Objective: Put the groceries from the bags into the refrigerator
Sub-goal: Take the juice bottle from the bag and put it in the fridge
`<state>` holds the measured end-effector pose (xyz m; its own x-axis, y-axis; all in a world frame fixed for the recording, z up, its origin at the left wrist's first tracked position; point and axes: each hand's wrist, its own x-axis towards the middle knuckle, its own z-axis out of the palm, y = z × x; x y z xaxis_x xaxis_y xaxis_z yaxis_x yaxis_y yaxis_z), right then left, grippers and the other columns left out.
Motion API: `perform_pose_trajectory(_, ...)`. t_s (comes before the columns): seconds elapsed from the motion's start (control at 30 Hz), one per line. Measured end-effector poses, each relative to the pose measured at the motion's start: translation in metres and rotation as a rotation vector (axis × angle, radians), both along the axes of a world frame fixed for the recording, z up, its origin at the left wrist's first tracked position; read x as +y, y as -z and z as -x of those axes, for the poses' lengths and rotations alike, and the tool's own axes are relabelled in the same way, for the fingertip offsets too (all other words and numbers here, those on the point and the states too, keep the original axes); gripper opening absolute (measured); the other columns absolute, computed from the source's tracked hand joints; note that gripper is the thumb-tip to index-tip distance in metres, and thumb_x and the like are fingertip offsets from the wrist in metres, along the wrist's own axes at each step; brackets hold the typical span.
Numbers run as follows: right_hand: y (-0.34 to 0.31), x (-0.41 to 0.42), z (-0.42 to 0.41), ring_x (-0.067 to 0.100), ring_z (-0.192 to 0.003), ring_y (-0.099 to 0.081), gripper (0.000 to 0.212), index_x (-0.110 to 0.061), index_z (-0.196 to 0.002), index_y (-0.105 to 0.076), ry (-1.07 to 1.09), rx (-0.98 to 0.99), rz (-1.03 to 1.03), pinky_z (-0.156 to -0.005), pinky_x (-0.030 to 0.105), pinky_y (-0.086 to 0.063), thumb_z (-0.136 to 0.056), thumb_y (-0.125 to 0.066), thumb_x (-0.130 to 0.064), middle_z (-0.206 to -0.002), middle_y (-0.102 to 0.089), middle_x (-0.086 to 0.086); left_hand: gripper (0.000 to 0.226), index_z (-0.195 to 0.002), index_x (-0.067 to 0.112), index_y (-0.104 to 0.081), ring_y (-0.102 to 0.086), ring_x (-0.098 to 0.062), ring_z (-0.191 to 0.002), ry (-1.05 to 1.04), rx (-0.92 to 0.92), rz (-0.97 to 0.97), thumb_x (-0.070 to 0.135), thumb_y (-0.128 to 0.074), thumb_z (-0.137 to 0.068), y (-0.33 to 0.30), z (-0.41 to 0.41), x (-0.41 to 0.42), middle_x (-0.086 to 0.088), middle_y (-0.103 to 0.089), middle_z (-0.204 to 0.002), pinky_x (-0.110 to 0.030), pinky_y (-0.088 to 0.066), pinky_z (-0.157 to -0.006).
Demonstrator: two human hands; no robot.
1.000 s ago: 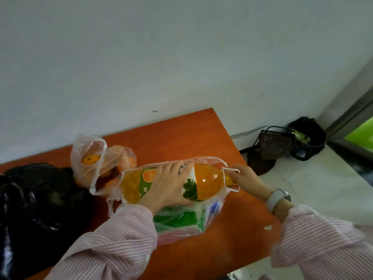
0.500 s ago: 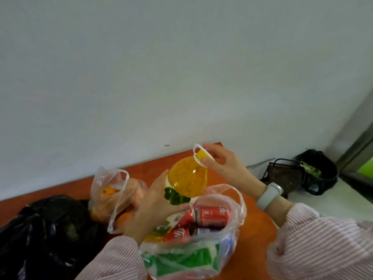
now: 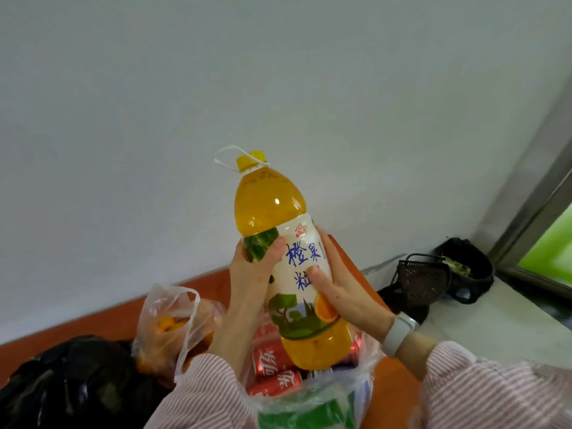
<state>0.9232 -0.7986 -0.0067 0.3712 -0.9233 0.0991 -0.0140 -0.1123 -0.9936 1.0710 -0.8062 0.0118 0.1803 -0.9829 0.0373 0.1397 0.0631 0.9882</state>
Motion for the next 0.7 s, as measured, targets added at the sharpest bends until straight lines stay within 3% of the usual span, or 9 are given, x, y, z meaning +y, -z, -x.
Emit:
perform_pose_trajectory(0.1, -0.008, 0.026, 0.022, 0.017, -0.097, -0.066, 0.068, -0.039, -0.138, -0.013, 0.127, -0.028, 0.023, -0.075, 0.031, -0.056, -0.082, -0.051, -0.043, -0.118, -0.058, -0.002, 0.040, -0.100, 0.023, -0.053, -0.068, -0.006, -0.072, 0.113, -0.063, 0.072, 0.034, -0.075, -0.068, -0.006, 0.032, 0.010, 0.006, -0.068, -0.089, -0.019, -0.054, -0.058)
perform_pose_trajectory(0.2, -0.007, 0.067, 0.055, 0.015, -0.093, -0.067, 0.058, -0.044, -0.131, -0.017, 0.265, -0.060, 0.034, -0.071, 0.027, -0.055, -0.084, -0.049, -0.035, -0.113, -0.060, -0.005, 0.070, -0.112, 0.014, -0.054, -0.069, -0.018, -0.085, 0.257, -0.118, 0.103, 0.053, -0.070, -0.056, -0.006, 0.070, 0.033, -0.005, -0.070, -0.100, -0.033, -0.058, -0.069)
perform_pose_trajectory(0.33, 0.003, 0.144, 0.111, 0.016, -0.092, -0.067, 0.065, -0.034, -0.139, -0.014, 0.481, -0.029, -0.007, -0.070, 0.026, -0.055, -0.086, -0.051, -0.042, -0.112, -0.061, -0.003, 0.056, -0.115, 0.010, -0.051, -0.069, -0.006, -0.073, 0.438, -0.077, 0.069, 0.035, -0.074, -0.071, 0.000, 0.136, 0.090, -0.004, -0.068, -0.097, -0.019, -0.054, -0.058)
perform_pose_trajectory(0.5, 0.033, 0.283, 0.186, 0.013, -0.091, -0.067, 0.065, -0.035, -0.138, -0.018, 0.769, 0.053, -0.054, -0.068, 0.026, -0.055, -0.082, -0.048, -0.045, -0.114, -0.059, -0.001, 0.074, -0.119, 0.010, -0.050, -0.070, -0.022, -0.085, 0.737, -0.068, -0.022, 0.049, -0.077, -0.061, 0.029, 0.229, 0.196, -0.009, -0.069, -0.102, -0.032, -0.058, -0.067)
perform_pose_trajectory(0.6, 0.046, 0.386, 0.222, 0.009, -0.085, -0.067, 0.047, -0.047, -0.123, -0.026, 0.940, 0.016, -0.092, -0.063, 0.021, -0.053, -0.081, -0.046, -0.044, -0.107, -0.060, -0.006, 0.078, -0.121, 0.012, -0.046, -0.069, -0.023, -0.089, 0.915, -0.076, -0.118, 0.047, -0.076, -0.059, 0.046, 0.286, 0.280, -0.011, -0.067, -0.107, -0.037, -0.058, -0.074)
perform_pose_trajectory(0.7, 0.058, 0.493, 0.246, 0.007, -0.081, -0.067, 0.039, -0.045, -0.117, -0.030, 1.139, -0.014, -0.145, -0.060, 0.018, -0.052, -0.082, -0.045, -0.043, -0.103, -0.060, -0.007, 0.077, -0.123, 0.012, -0.045, -0.069, -0.025, -0.089, 1.137, -0.107, -0.199, 0.045, -0.076, -0.061, 0.064, 0.337, 0.371, -0.013, -0.066, -0.108, -0.037, -0.058, -0.072)
